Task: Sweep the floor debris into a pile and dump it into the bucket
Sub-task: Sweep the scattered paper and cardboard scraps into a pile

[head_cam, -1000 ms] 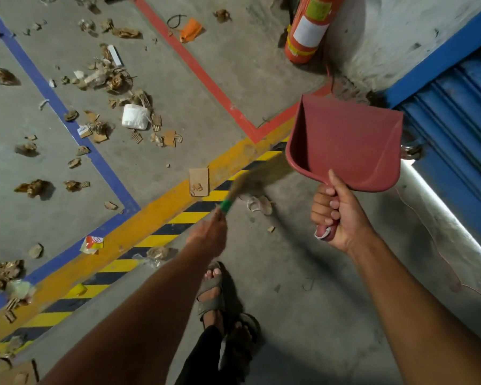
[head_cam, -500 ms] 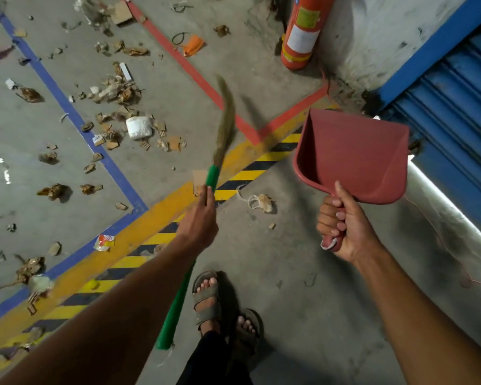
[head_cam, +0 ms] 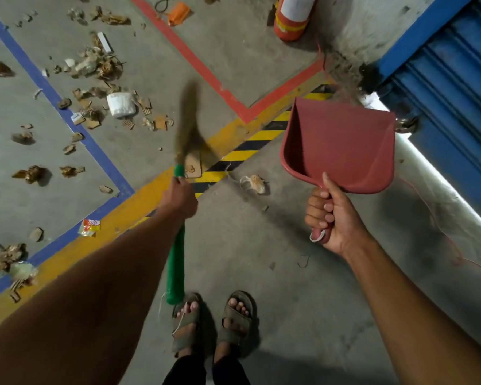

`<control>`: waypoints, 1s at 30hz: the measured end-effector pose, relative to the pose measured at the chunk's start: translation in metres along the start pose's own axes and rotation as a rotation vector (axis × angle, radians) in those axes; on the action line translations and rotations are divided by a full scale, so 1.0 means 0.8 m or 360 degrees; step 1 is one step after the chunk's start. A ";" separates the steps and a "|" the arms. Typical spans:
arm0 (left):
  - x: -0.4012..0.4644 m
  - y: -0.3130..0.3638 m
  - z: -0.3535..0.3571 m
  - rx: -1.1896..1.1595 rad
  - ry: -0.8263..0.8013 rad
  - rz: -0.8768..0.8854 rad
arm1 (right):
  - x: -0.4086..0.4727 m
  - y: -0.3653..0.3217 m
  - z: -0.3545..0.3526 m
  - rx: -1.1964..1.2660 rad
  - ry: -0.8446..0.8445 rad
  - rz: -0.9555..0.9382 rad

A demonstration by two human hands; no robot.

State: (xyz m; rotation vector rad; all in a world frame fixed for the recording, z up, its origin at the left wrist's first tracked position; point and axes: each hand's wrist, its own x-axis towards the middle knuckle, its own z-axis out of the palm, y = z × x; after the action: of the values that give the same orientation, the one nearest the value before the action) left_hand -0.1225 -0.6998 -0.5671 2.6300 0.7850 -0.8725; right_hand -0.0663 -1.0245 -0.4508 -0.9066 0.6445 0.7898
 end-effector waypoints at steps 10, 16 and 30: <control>-0.121 0.014 0.028 0.0029 0.0014 0.0571 | -0.033 -0.014 0.009 0.0061 -0.0021 -0.0075; -0.229 0.058 0.129 0.0239 -0.0538 0.1125 | -0.061 -0.011 -0.011 0.0098 0.0015 -0.0133; -0.173 -0.098 0.156 0.0445 -0.0378 0.0856 | -0.110 0.144 -0.051 0.0294 0.0160 -0.0162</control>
State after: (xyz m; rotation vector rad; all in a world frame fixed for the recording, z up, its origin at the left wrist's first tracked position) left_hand -0.3196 -0.7420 -0.5862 2.6808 -0.1167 -1.1543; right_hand -0.2155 -1.0442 -0.4522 -0.8067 0.7409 0.5865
